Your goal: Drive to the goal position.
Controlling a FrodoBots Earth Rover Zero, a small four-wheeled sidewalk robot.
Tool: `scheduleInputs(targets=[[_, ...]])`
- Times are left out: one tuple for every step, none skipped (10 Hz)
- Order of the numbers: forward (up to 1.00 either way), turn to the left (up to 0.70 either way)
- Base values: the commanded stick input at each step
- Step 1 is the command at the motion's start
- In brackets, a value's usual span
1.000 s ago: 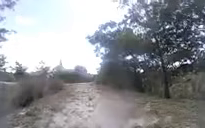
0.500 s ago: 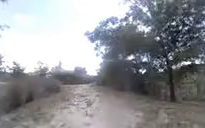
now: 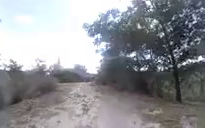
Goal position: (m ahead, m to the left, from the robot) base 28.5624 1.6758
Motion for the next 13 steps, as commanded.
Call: scheduleInputs(targets=[[0.85, 0.0], [0.85, 0.0], [0.85, 0.0], [0.85, 0.0], [0.85, 0.0], [0.85, 0.0], [0.85, 0.0], [0.85, 0.0], [0.85, 0.0], [0.85, 0.0], [0.85, 0.0], [0.85, 0.0], [0.85, 0.0]])
